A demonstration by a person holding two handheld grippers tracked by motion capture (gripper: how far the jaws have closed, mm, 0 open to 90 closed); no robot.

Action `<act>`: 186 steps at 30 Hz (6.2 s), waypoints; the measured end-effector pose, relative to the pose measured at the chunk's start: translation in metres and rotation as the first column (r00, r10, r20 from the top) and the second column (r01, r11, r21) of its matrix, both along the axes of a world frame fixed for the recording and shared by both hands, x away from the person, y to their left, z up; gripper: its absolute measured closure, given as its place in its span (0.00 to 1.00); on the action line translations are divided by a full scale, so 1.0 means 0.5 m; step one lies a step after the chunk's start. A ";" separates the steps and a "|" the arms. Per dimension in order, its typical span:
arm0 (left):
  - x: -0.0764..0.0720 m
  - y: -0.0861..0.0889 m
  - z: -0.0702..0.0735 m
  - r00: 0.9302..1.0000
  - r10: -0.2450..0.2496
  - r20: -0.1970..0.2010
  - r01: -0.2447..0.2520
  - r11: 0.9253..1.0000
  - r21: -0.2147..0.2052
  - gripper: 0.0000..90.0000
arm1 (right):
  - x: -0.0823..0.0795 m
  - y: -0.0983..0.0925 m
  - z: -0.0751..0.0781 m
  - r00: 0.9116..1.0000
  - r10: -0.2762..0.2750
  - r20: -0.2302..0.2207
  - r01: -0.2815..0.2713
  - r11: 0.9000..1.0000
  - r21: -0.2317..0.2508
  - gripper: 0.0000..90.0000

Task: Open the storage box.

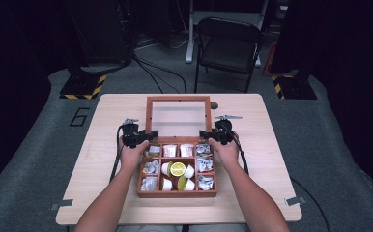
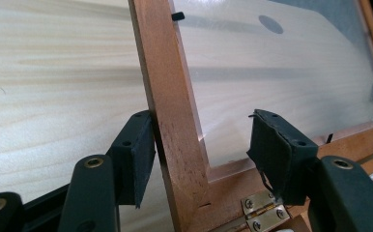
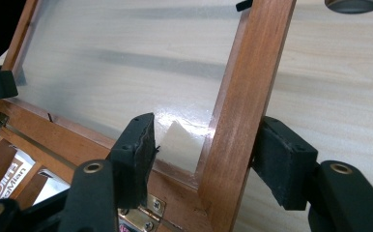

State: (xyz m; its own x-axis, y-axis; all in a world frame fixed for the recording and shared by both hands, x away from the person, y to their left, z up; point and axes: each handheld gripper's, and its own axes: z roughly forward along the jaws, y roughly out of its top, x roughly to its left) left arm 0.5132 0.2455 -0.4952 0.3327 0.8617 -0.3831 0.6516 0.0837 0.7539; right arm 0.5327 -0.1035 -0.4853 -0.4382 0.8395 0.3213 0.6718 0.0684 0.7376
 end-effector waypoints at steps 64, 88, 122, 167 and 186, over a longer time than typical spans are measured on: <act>0.018 0.010 -0.025 0.992 0.027 -0.122 -0.039 0.994 -0.098 0.45 | 0.011 -0.007 -0.022 0.984 -0.073 -0.161 0.087 0.993 0.084 0.45; 0.021 0.013 -0.031 0.990 0.026 -0.142 -0.043 0.992 -0.116 0.43 | 0.014 -0.009 -0.027 0.976 -0.086 -0.200 0.109 0.988 0.111 0.45; -0.019 0.028 0.032 0.997 0.004 -0.071 -0.008 0.998 -0.055 0.44 | -0.060 -0.020 0.055 0.999 -0.023 -0.030 0.025 0.998 0.057 0.48; -0.175 0.025 0.107 0.993 -0.104 0.060 0.104 0.995 -0.003 0.46 | -0.250 0.136 0.040 0.904 0.426 0.031 -0.413 0.891 -0.190 0.42; -0.195 0.057 0.108 0.995 -0.064 0.072 0.064 0.998 -0.004 0.46 | -0.234 0.183 0.013 0.888 0.458 -0.037 -0.455 0.863 -0.219 0.38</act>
